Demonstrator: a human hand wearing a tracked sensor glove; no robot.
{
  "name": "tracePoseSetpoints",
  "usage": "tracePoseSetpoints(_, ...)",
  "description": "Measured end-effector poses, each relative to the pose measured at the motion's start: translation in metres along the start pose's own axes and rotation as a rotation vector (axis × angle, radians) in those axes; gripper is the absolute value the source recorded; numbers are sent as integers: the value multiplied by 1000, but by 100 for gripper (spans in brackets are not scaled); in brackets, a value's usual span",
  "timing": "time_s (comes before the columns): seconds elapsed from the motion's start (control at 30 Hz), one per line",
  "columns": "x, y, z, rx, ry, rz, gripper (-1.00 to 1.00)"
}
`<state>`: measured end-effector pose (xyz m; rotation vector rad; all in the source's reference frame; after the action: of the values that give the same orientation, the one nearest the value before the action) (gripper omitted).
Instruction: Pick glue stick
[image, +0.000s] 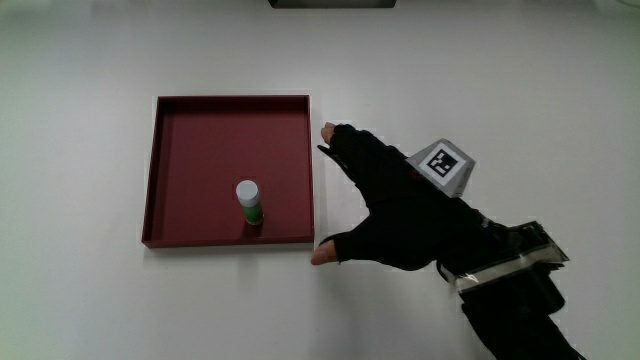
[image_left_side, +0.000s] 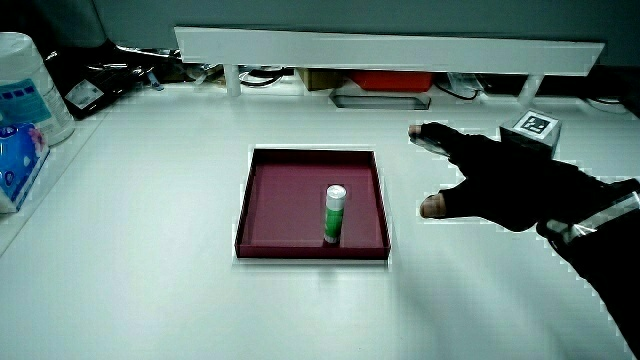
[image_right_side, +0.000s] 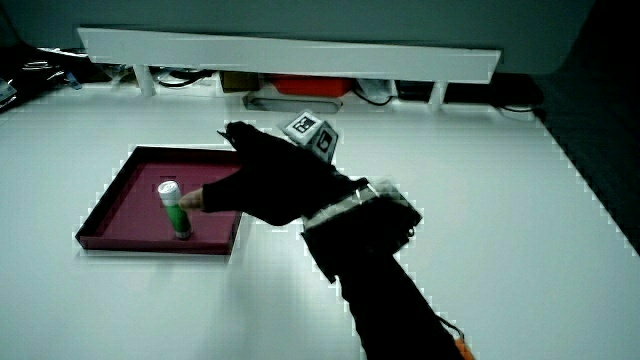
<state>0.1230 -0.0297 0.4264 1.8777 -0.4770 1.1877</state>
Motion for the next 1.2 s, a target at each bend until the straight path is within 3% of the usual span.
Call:
tracePoseSetpoints(0.17, 10, 18, -9, -6, 27, 5, 0)
tracePoseSetpoints(0.23, 15, 26, -15, -22, 72, 14, 0)
tracePoseSetpoints(0.27, 17, 29, -18, -23, 67, -6, 0)
tracePoseSetpoints(0.47, 32, 52, -31, -30, 58, 38, 0)
tracePoseSetpoints(0.63, 42, 64, -43, -45, 132, 25, 0)
tracePoseSetpoints(0.73, 48, 73, -51, -44, 125, 15, 0)
tracePoseSetpoints(0.9, 52, 86, -62, -47, 138, -2, 0)
tracePoseSetpoints(1.2, 56, 101, -71, -19, 174, 18, 0)
